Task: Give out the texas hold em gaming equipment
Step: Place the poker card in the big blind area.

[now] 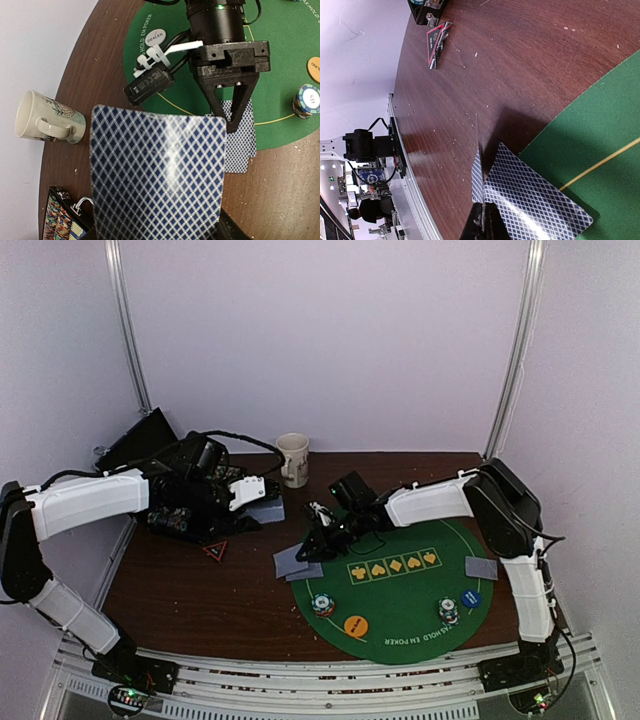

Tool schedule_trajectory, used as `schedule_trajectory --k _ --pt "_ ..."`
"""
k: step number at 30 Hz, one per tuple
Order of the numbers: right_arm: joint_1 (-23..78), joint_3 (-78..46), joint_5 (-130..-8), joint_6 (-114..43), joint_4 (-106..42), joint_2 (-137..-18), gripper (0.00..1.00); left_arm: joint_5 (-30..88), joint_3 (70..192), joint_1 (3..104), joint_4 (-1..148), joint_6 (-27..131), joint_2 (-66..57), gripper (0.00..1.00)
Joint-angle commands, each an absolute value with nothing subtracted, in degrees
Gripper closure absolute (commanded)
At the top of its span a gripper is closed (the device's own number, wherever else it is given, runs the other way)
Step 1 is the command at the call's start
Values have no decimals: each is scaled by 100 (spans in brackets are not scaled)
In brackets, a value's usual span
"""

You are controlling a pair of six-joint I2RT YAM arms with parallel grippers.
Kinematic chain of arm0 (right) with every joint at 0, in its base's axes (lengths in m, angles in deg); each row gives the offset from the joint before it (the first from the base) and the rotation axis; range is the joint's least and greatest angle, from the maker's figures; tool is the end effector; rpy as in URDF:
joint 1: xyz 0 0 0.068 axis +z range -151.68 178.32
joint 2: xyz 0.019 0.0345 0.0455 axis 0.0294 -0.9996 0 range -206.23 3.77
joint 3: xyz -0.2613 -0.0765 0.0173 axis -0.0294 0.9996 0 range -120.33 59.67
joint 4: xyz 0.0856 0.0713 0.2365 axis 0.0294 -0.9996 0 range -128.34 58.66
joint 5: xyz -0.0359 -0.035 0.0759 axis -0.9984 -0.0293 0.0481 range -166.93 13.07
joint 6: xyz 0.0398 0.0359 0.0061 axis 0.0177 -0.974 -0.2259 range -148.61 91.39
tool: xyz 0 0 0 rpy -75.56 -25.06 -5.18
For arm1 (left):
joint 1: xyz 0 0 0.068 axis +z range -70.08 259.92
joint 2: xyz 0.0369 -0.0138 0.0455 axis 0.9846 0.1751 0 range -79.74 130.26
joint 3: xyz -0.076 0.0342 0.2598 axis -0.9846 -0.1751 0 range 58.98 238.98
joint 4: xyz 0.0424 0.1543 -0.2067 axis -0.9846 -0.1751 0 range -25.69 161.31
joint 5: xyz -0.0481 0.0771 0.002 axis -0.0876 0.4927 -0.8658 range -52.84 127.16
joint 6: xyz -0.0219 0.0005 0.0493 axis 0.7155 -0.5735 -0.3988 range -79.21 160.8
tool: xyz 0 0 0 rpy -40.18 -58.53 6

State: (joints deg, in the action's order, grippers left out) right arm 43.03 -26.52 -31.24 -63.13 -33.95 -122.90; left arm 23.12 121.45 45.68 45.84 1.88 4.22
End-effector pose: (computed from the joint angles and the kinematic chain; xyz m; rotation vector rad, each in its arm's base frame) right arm 0.3198 0.3524 0.1443 -0.6951 2.5143 1.5427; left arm 0.2566 -0.1851 0.2628 1.5051 1.8353 -0.2535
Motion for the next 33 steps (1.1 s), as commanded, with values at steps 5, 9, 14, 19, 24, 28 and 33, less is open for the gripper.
schedule_trajectory --k 5,9,14,19,24,28,33 --pt "4339 -2875 -3137 -6137 -3803 -12454 100 2311 12199 4542 4788 221 441 47" --pt "4340 -3122 -3208 -6002 -4180 -12565 100 2319 12199 4541 4792 221 454 47" --pt "4361 -3137 -3524 -5887 -4372 -12456 97 2323 12192 4546 4793 221 450 47" --pt "4401 -3137 -3760 -5806 -4520 -12362 88 2326 12191 4540 4790 217 454 47" --pt "4420 -3226 -4106 -5698 -4759 -12270 80 2332 12182 4538 4789 215 433 47" --pt "4438 -3369 -4476 -5480 -5142 -12160 72 2352 12176 4542 4791 213 420 47" --pt "4428 -3678 -4848 -5065 -5708 -11914 68 2323 12181 4546 4793 204 402 47"
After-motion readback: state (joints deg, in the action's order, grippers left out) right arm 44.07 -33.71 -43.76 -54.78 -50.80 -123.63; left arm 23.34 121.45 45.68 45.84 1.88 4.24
